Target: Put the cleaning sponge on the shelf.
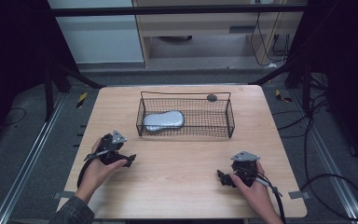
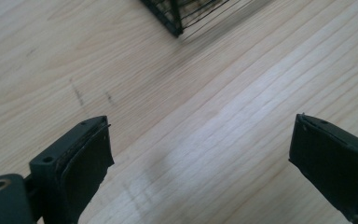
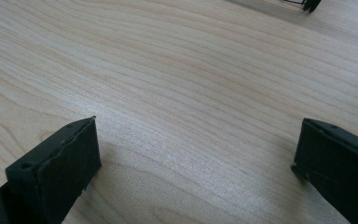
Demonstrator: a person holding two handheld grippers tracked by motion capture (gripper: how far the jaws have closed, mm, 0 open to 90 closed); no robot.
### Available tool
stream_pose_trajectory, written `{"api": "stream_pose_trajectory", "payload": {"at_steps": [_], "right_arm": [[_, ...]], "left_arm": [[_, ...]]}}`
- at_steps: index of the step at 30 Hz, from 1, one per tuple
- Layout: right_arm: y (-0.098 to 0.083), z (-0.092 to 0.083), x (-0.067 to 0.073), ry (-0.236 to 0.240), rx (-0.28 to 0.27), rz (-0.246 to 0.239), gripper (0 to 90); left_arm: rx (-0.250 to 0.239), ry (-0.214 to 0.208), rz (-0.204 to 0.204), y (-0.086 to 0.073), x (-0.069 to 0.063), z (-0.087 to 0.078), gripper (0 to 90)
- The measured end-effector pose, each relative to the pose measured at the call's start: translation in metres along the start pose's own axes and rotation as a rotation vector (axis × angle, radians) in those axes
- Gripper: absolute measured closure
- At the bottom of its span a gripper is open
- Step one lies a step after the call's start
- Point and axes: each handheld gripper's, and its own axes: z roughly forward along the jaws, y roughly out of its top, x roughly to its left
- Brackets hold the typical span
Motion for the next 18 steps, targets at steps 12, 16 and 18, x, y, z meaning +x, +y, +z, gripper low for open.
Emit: {"api": "stream_pose_trajectory", "payload": {"at_steps": [12, 16, 18], "right_arm": [[0.0, 0.0, 0.0, 0.0, 0.0, 0.0, 0.4], [0.0, 0.0, 0.0, -0.001, 0.0, -0.002, 0.4], [0.0, 0.0, 0.0, 0.0, -0.001, -0.002, 0.3]], "left_arm": [[0.016, 0.002, -0.071, -0.016, 0.02, 0.014, 4.0], [0.011, -0.001, -0.083, -0.015, 0.023, 0.017, 3.4], [0.005, 0.0, -0.094, -0.014, 0.026, 0.019, 3.3]]}}
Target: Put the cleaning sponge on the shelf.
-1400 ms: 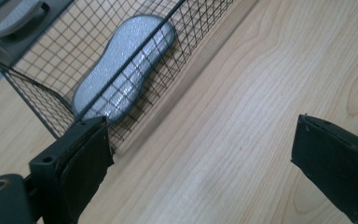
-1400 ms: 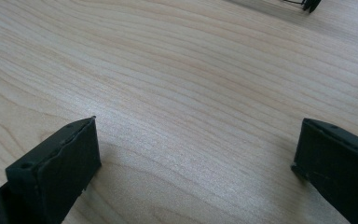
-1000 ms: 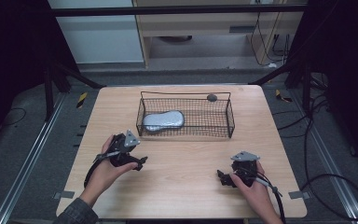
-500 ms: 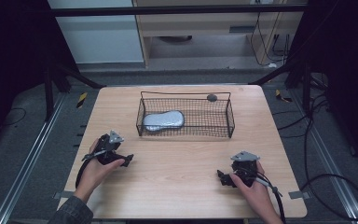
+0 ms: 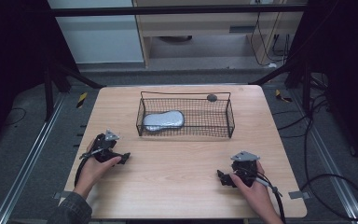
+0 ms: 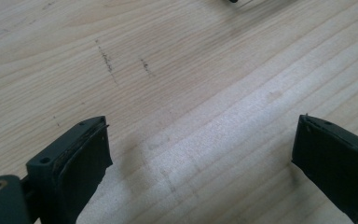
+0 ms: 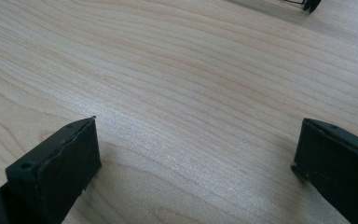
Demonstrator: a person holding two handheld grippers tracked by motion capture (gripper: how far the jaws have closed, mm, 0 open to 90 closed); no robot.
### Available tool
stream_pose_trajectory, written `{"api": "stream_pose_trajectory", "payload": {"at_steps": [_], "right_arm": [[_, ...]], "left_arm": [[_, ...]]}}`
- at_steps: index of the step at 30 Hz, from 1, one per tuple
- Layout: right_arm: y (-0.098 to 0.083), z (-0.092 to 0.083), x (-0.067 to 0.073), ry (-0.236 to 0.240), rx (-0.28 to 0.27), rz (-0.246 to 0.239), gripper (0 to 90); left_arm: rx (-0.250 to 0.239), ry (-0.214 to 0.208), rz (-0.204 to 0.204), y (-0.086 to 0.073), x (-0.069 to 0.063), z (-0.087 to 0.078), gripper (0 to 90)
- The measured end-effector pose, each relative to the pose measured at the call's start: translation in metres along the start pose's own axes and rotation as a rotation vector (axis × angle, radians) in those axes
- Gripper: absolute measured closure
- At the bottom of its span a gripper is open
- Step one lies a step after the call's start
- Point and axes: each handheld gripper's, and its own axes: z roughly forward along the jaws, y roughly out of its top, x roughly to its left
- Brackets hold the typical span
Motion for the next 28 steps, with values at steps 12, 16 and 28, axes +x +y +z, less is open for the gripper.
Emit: {"api": "stream_pose_trajectory", "payload": {"at_steps": [12, 16, 28], "right_arm": [[0.0, 0.0, 0.0, 0.001, 0.0, -0.001, 0.4], [0.0, 0.0, 0.0, 0.002, 0.0, -0.001, 0.4], [0.0, 0.0, 0.0, 0.004, 0.001, 0.002, 0.3]], "left_arm": [[-0.029, -0.022, -0.066, -0.003, 0.007, 0.011, 2.0], [-0.06, -0.022, -0.085, -0.007, 0.008, 0.013, 0.1], [-0.108, 0.005, -0.114, -0.014, 0.006, 0.013, 0.0]]}}
